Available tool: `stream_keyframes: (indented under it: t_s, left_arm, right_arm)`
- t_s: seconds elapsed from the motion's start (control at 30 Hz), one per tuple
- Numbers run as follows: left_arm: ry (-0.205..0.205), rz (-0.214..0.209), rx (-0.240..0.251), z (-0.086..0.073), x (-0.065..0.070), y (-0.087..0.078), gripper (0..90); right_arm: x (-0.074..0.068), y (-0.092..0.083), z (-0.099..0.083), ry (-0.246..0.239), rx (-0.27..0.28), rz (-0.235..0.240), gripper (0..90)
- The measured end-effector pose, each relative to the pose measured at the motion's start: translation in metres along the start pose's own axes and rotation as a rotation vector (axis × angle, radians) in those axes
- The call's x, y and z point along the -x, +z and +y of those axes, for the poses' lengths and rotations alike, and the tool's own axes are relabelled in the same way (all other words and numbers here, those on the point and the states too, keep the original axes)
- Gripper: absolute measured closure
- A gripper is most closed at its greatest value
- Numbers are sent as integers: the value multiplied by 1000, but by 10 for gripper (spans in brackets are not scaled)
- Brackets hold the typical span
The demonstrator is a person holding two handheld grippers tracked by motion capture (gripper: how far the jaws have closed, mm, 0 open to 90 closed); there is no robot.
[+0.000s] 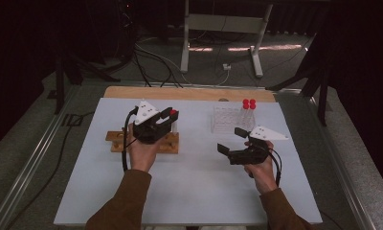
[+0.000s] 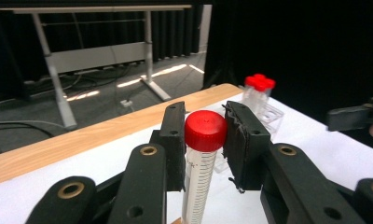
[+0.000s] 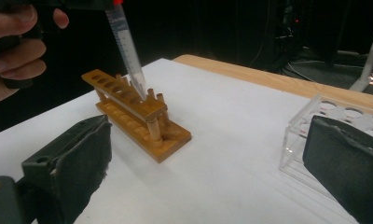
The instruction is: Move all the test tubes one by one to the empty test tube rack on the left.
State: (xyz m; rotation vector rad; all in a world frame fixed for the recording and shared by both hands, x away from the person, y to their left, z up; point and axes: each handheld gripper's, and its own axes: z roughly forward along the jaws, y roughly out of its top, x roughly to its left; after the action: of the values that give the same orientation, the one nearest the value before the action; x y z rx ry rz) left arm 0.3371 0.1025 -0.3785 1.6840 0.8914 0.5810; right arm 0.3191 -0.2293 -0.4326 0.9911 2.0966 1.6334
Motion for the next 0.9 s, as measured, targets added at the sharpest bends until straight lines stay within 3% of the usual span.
stream_keyframes:
  t_s: [0.47, 0.9]
  left_arm:
    - [-11, 58, -39, -14, -16, -2, 706]
    - [-40, 73, -99, -44, -23, 6, 705]
  right_arm:
    - [2, -2, 0, 12, 9, 13, 8]
    - [1, -2, 0, 7, 8, 20, 9]
